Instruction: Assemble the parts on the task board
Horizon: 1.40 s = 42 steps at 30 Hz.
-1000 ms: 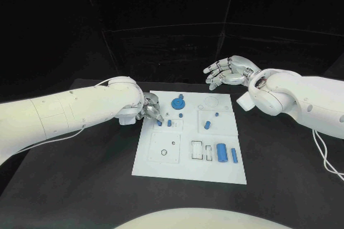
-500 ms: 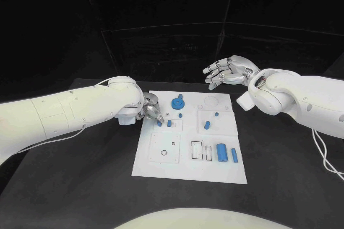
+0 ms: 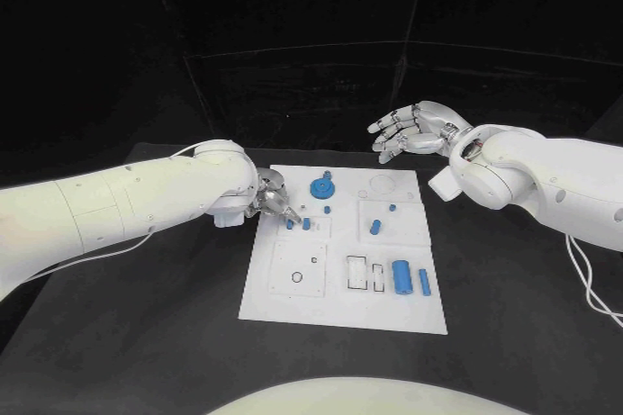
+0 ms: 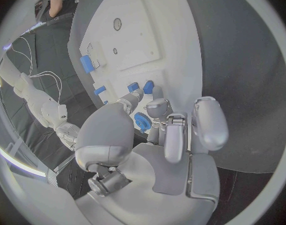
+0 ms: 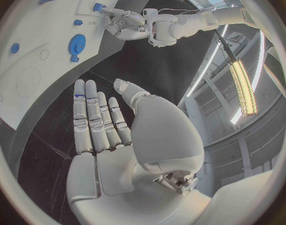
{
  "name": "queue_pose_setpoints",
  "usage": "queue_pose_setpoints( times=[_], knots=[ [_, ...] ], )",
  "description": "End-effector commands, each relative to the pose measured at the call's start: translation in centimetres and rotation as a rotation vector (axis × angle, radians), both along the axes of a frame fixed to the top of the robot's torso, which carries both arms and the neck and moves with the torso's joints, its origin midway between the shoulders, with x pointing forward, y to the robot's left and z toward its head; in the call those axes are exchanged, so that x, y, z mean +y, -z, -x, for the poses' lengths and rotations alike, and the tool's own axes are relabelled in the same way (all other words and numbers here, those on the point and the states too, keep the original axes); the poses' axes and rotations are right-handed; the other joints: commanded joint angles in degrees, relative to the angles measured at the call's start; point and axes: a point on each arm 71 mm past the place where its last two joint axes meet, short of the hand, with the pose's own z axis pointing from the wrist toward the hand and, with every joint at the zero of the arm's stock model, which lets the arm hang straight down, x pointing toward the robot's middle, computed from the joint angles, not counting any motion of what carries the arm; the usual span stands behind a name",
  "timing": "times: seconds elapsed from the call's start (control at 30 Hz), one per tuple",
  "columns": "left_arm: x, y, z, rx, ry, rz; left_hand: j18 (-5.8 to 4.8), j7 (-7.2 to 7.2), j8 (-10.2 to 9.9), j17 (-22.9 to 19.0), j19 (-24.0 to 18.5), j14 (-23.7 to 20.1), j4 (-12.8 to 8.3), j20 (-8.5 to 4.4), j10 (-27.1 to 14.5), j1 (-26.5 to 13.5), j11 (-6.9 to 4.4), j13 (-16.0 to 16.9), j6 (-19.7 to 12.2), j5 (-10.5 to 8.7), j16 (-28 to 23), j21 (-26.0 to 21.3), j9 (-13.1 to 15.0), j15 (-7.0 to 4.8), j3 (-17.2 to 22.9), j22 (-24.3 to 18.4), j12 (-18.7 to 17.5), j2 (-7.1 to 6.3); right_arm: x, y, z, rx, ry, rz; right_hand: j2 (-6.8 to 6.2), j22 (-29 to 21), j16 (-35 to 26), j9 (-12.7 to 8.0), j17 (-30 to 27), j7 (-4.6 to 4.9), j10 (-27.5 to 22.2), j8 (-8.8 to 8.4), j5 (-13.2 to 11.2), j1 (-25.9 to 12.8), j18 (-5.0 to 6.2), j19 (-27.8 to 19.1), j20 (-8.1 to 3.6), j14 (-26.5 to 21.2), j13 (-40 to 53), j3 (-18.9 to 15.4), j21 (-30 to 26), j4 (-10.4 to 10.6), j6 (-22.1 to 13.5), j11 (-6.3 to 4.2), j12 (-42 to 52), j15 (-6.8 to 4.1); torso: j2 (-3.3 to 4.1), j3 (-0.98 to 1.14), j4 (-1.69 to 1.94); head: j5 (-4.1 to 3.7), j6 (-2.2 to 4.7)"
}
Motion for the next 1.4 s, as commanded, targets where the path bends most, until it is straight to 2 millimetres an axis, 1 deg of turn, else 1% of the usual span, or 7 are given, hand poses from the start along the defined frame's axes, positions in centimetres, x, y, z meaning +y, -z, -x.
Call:
queue_pose_setpoints(
  times=[0.03, 0.57, 0.67, 0.73, 0.97, 1.2, 1.4],
  knots=[
    [0.1, -0.1, -0.1, -0.016, -0.02, 0.008, 0.1, 0.34, 0.1, 15.1, 0.9, 6.0, 0.7, -0.45, -0.4, 0.1, -0.06, 0.0, 0.0, -2.78, 0.2, 0.0, -0.1, -0.34, -2.5, 0.0, 0.3, 0.57, 0.0, -0.2, 0.0, -0.006, -0.009, -0.004, 0.26, -0.1, 0.2, 0.1, -0.1, 5.55, -0.3, 0.13, 0.3, 0.1, -0.47, 0.6, -0.01, -0.3, -0.1, -0.1, -0.3, -0.1, -0.5, -0.08, 0.2, -0.16, -0.01, 0.0, -0.01, -0.11, -0.03],
    [1.1, -1.3, -0.2, -0.134, -0.099, 0.226, 1.32, 1.24, -1.0, 12.7, -0.8, 5.3, 4.7, -0.13, -4.4, 3.9, 0.69, -6.0, -2.8, -6.23, -0.9, -5.6, -0.7, 0.12, -13.2, -6.7, -3.2, 2.46, -0.2, -0.2, 0.0, -0.005, -0.007, -0.003, 0.26, -0.1, 0.2, 0.1, -0.1, 5.55, -0.3, 0.13, 0.3, 0.1, -0.47, 0.6, -0.01, -0.3, -0.1, -0.1, -0.3, -0.1, -0.5, -0.08, 0.2, -0.16, -0.01, -0.01, 0.03, -0.42, 0.17],
    [1.1, -1.8, -0.3, -0.188, -0.111, 0.322, 3.82, 3.12, -2.7, 2.2, -6.0, 2.2, 3.0, 1.07, -12.3, 8.8, 2.47, -16.3, -6.1, -6.23, -6.8, -19.2, -1.9, 1.36, -13.5, -22.5, -11.0, 3.69, -0.2, -0.2, 0.0, -0.005, -0.006, -0.003, 0.26, -0.1, 0.2, 0.1, -0.1, 5.55, -0.3, 0.13, 0.3, 0.1, -0.47, 0.6, -0.01, -0.3, -0.1, -0.1, -0.3, -0.1, -0.5, -0.08, 0.2, -0.16, -0.03, 0.03, 0.07, -0.49, 0.21],
    [0.9, -2.3, -0.5, -0.228, -0.101, 0.391, 5.18, 3.84, -3.4, -4.0, -9.1, -0.2, 1.3, 1.56, -14.4, 11.8, 3.12, -17.4, -7.5, -6.0, -10.8, -26.7, -2.5, 2.17, -13.0, -30.6, -12.6, 3.99, -0.2, -0.2, 0.0, -0.006, -0.006, -0.003, 0.26, -0.1, 0.2, 0.1, -0.1, 5.55, -0.3, 0.13, 0.3, 0.1, -0.47, 0.6, -0.01, -0.3, -0.1, -0.1, -0.3, -0.1, -0.5, -0.08, 0.2, -0.16, -0.02, 0.01, 0.1, -0.53, 0.3],
    [-0.9, -3.7, -0.6, -0.371, 0.019, 0.568, 5.43, 7.11, -10.0, -25.0, -13.8, -11.1, -7.0, 3.87, -23.1, 23.8, 6.13, -26.0, -8.3, -6.19, -26.8, -35.1, -8.2, 4.71, -5.2, -36.1, -24.4, 4.11, -0.1, -0.2, 0.0, -0.007, -0.008, -0.004, 0.39, -0.1, 0.3, 0.1, -0.2, 5.54, -0.4, 0.34, 0.4, 0.1, -0.46, 0.6, -0.03, -0.4, -0.3, -0.2, -0.5, -0.1, -0.6, -0.09, 0.5, -0.18, 0.01, -0.04, -0.12, -0.69, 0.65],
    [-2.9, -4.5, -0.4, -0.541, 0.251, 0.533, 5.63, 7.81, -20.1, -30.0, -14.3, -14.1, -12.3, 4.8, -22.3, 24.2, 7.39, -35.7, -2.3, -6.26, -29.5, -36.4, -15.5, 5.81, 1.2, -36.8, -34.0, -0.08, 0.0, -0.2, -0.1, -0.012, -0.011, -0.007, 0.59, -0.2, 0.4, 0.2, -0.4, 5.25, -0.3, 0.96, 0.4, 0.4, -0.4, 0.8, -0.15, -0.3, -0.9, 0.0, -0.7, -0.4, -0.1, -0.3, 0.6, -0.35, 0.03, -0.03, -0.12, -1.06, 1.01],
    [-4.1, -3.8, -0.2, -0.583, 0.398, 0.405, 5.66, 7.78, -23.7, -26.6, -11.8, -9.9, -12.7, 5.2, -24.1, 22.1, 7.86, -39.1, -2.1, -6.32, -25.4, -35.3, -17.7, 6.09, 0.3, -36.4, -37.4, -1.89, 0.2, -0.2, -0.1, -0.014, -0.015, -0.008, 0.61, -0.3, 0.4, 0.2, -0.4, 5.22, -0.3, 1.03, 0.4, 0.5, -0.39, 0.8, -0.16, -0.3, -1.0, 0.0, -0.7, -0.4, -0.1, -0.33, 0.6, -0.37, 0.02, 0.02, -0.09, -1.19, 1.19]
  ],
)
